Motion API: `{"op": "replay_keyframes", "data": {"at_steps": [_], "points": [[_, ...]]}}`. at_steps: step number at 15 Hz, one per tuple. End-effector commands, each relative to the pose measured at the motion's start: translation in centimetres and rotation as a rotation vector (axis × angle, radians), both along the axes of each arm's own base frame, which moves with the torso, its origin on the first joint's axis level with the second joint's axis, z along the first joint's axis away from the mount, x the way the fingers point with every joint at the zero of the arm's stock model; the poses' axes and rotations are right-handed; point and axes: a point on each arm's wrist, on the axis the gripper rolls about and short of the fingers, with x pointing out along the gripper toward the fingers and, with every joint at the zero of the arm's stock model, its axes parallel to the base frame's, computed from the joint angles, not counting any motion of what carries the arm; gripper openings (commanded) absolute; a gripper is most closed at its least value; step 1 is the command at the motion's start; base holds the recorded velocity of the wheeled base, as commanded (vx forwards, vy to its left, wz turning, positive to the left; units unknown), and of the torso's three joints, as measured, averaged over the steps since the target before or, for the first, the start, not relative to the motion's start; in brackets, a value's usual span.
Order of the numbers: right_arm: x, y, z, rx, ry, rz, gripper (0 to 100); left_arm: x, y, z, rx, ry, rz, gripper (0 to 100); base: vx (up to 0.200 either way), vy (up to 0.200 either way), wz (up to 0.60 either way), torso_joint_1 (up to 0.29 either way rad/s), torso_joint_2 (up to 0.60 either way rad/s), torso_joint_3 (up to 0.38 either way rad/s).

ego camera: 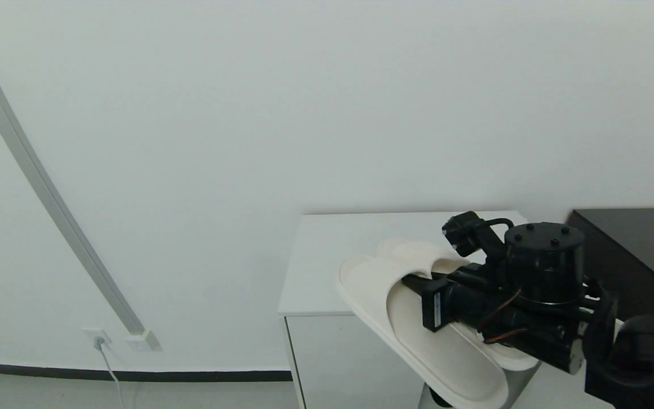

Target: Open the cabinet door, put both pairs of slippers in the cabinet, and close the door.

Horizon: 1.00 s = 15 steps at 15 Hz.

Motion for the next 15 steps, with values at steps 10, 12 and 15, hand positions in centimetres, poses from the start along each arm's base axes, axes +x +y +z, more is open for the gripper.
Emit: {"op": "replay_keyframes", "data": {"at_steps": [10,12,15], "points": [[-2.4,-0.5,0.4,-0.012,-0.016,0.050,0,0.0,0.0,0.0,-0.002,0.000,0.000,0,-0.180,0.000,0.00,-0.001,0.00,0.004],[-2.4,-0.5,0.3,-0.013,-0.015,0.050,0,0.0,0.0,0.0,-0.002,0.000,0.002,0,0.000,0.000,0.00,0.000,0.00,0.000],[-2.5,-0.3,0.2,-0.018,-0.011,0.055,0,0.0,0.0,0.0,-0.008,0.000,0.002,0,0.000,0.000,0.00,0.000,0.00,0.000]]}}
